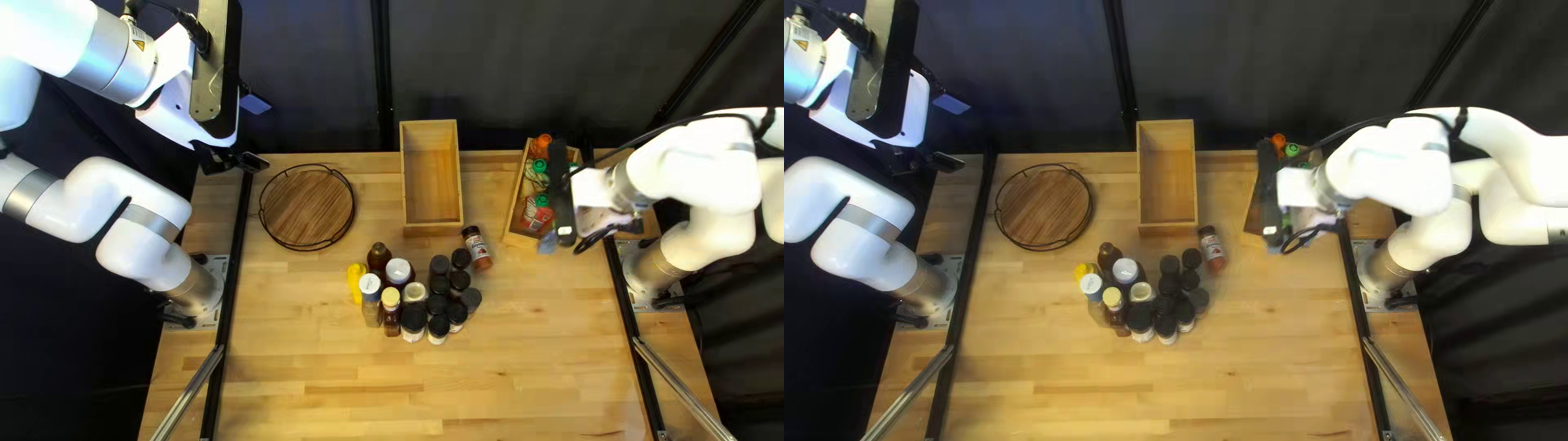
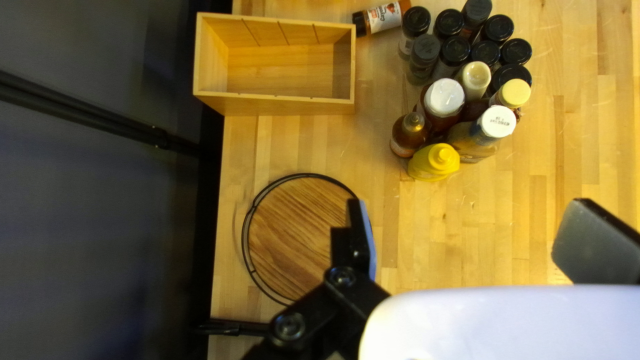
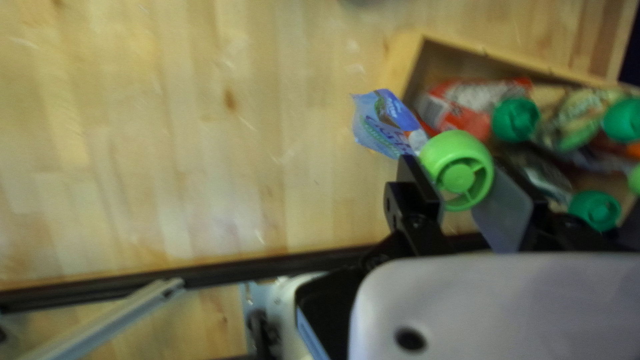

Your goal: Separate condiments, baby food and spices and place it in 3 different racks/containers

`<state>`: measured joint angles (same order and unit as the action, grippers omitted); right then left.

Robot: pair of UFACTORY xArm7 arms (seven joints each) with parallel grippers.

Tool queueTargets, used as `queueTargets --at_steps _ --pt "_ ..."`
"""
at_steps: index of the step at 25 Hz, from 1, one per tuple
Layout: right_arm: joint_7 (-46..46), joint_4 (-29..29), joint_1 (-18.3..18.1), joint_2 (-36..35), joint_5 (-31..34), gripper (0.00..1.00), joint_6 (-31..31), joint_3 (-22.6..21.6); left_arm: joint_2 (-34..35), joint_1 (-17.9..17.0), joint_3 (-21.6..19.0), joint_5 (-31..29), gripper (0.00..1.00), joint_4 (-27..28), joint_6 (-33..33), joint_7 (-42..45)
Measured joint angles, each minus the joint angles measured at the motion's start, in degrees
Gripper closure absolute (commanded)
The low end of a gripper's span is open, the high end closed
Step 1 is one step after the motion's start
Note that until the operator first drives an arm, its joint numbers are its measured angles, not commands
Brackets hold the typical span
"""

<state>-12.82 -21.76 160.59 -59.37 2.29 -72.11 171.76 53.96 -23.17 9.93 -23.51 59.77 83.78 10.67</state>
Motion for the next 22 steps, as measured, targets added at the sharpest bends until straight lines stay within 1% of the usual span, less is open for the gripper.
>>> queueTargets --at_steps 5,13,20,21,22 --pt "-3.13 1.28 -2.03 -0.7 3.84 1.0 0.96 2.44 0.0 0.0 0.0 0.0 0.0 0.0 0.0 0.0" --pt "-5.39 1.27 -4.19 3.28 7.67 1.0 7.86 4.23 0.0 0.0 0.0 0.0 0.0 0.0 0.0 0.0" --pt "-5.56 5.1 -5.18 3.2 9.3 1.0 13.37 4.98 0.0 0.0 0.0 0.0 0.0 0.0 0.0 0.0" --pt "-5.49 5.54 -5.21 3.16 9.38 0.77 13.92 5.03 0.0 0.0 0.0 0.0 0.0 0.0 0.0 0.0" --pt "-5.36 6.09 -5.24 3.18 9.42 0.59 14.58 5.07 0.0 0.0 0.0 0.0 0.0 0.0 0.0 0.0"
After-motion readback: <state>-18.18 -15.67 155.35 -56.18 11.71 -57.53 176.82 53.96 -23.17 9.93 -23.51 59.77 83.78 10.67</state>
